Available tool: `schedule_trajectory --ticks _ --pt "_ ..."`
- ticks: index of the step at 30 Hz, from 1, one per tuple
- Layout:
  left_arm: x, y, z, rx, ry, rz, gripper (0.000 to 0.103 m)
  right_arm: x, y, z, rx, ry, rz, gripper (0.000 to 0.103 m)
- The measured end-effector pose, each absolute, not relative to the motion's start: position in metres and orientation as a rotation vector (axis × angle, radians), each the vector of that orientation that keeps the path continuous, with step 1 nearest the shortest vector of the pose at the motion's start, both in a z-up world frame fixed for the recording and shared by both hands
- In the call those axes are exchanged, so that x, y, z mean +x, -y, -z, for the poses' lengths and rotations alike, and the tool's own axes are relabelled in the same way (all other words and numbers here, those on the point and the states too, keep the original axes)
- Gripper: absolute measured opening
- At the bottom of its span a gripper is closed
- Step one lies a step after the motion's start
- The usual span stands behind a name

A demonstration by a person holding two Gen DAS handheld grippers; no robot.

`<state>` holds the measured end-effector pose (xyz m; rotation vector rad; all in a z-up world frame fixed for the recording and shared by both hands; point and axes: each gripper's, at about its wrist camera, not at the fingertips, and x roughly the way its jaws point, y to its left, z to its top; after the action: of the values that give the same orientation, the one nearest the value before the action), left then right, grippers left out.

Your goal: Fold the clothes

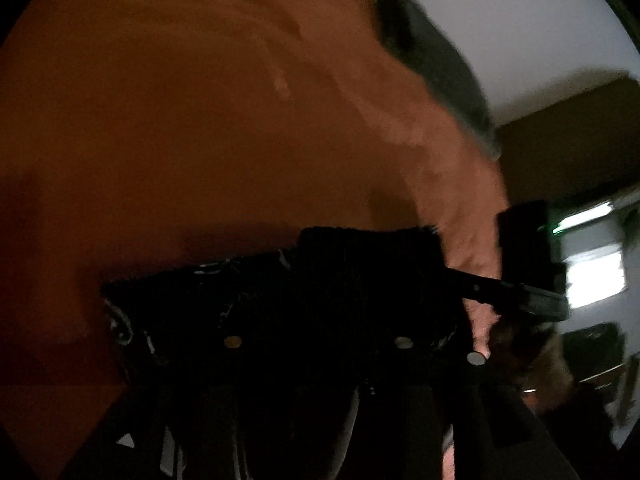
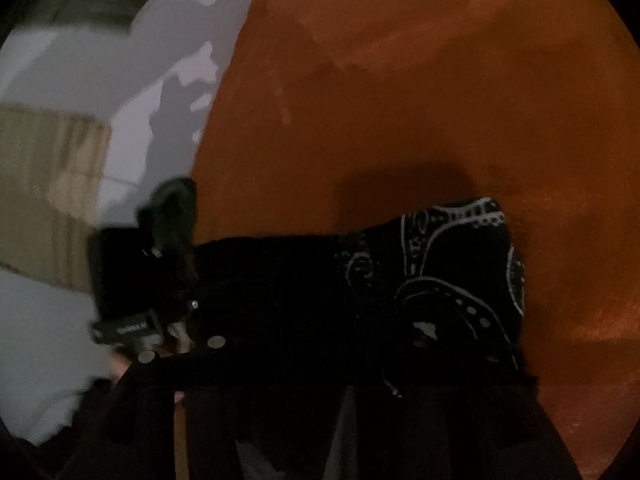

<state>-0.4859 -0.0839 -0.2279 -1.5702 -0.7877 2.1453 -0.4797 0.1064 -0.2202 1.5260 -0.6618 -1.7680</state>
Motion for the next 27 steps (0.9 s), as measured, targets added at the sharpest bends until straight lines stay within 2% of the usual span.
schedule_trajectory --ticks 1,3,6,10,12,14,16,17,18,19,21,22,24,26,27 --pt "-0.483 0.094 0.226 -1.554 0.828 -2.147 0.052 -0.478 -0.111 0.213 1.511 0.636 1.811 0.049" --pt "-0.469 0.126 0.22 -1.505 0.954 -2.161 0.056 -0.469 -0.122 0.194 1.472 0.567 1.908 0.049" --pt "-0.438 0.158 0.208 -1.469 1.049 -2.226 0.057 -0.438 -0.13 0.165 1.409 0.426 2.04 0.049" --pt "-0.377 0.138 0.185 -1.461 0.836 -2.282 0.057 -0.376 -0.115 0.168 1.403 0.236 2.091 0.05" --pt "-0.345 0.107 0.183 -1.463 0.671 -2.287 0.058 -0.346 -0.108 0.17 1.397 0.14 2.113 0.06" --pt "-0.329 0.08 0.187 -1.489 0.534 -2.315 0.058 -0.315 -0.1 0.171 1.39 0.043 2.132 0.062" --pt "-0.324 0.065 0.194 -1.492 0.472 -2.365 0.058 -0.295 -0.096 0.174 1.371 -0.026 2.166 0.062" --pt "-0.324 0.064 0.197 -1.505 0.44 -2.405 0.058 -0.294 -0.096 0.176 1.354 -0.041 2.195 0.05" --pt "-0.325 0.066 0.202 -1.527 0.415 -2.457 0.053 -0.296 -0.101 0.179 1.358 -0.026 2.221 0.029" --pt "-0.325 0.074 0.21 -1.55 0.422 -2.488 0.04 -0.298 -0.107 0.184 1.367 -0.004 2.245 0.024" --pt "-0.318 0.093 0.219 -1.551 0.505 -2.481 0.029 -0.302 -0.119 0.192 1.384 0.041 2.295 0.022" --pt "-0.314 0.097 0.218 -1.547 0.513 -2.485 0.027 -0.304 -0.125 0.196 1.392 0.064 2.319 0.022" --pt "-0.304 0.099 0.208 -1.537 0.471 -2.511 0.028 -0.305 -0.128 0.199 1.428 0.097 2.294 0.023" --pt "-0.304 0.1 0.192 -1.482 0.44 -2.529 0.028 -0.312 -0.131 0.179 1.418 0.148 2.281 0.025" --pt "-0.309 0.098 0.179 -1.435 0.421 -2.526 0.031 -0.316 -0.128 0.166 1.38 0.156 2.289 0.03"
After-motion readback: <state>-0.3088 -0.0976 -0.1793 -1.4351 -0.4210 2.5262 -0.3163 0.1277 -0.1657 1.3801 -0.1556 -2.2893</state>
